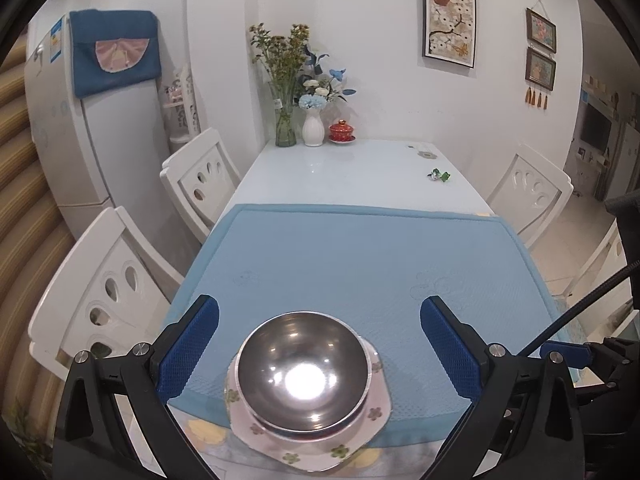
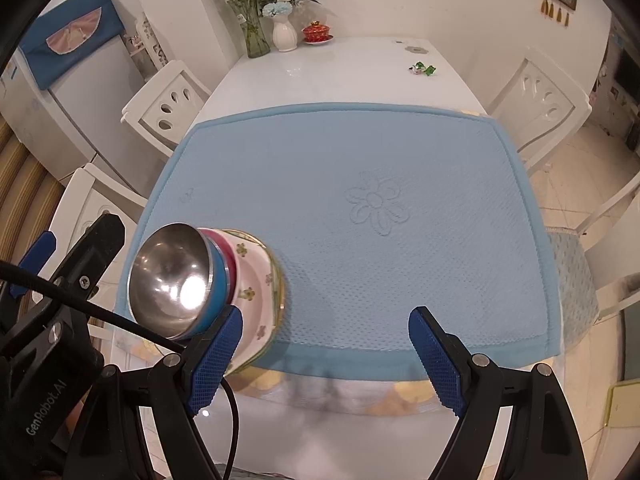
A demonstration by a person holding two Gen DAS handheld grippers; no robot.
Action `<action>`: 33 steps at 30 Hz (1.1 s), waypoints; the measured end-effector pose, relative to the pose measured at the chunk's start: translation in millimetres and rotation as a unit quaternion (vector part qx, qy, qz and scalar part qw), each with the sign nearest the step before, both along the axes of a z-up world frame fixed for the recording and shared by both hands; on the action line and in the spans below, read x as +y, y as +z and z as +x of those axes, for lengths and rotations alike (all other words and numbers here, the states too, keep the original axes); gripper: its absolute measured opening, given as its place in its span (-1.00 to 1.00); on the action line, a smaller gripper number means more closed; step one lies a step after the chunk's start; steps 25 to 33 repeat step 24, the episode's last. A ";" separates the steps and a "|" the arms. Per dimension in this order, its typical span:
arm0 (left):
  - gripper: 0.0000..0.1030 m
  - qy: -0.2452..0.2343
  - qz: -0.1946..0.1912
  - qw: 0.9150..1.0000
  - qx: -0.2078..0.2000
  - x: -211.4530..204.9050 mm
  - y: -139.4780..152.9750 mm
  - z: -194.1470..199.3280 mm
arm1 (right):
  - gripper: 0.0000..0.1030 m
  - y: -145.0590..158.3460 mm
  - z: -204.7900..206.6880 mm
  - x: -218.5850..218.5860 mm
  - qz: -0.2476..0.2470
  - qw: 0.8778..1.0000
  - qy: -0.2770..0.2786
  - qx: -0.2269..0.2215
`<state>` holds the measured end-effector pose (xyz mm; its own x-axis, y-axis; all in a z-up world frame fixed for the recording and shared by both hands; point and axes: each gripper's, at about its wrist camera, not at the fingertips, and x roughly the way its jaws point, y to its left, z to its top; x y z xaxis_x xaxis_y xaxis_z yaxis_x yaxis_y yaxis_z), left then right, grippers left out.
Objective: Organize plates and bowls
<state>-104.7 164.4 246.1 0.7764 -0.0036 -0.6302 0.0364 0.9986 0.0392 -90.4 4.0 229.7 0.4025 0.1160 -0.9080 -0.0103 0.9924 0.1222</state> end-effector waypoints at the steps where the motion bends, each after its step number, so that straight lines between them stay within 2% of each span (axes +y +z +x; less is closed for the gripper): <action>1: 0.96 -0.001 0.002 1.000 0.002 -5.2 -0.3 0.4 | 0.62 -0.4 0.9 -2.9 0.000 1.000 0.001 0.002; 17: 0.96 0.019 0.005 0.999 0.029 -56.2 -4.8 8.7 | 0.62 -5.5 15.4 -56.4 0.011 1.000 0.019 0.017; 24: 0.96 0.041 -0.008 0.998 0.038 -64.9 -11.0 11.3 | 0.62 -8.7 20.7 -81.5 0.013 1.000 0.012 0.021; 33: 0.96 0.041 -0.008 0.998 0.038 -64.9 -11.0 11.3 | 0.62 -8.7 20.7 -81.5 0.013 1.000 0.012 0.021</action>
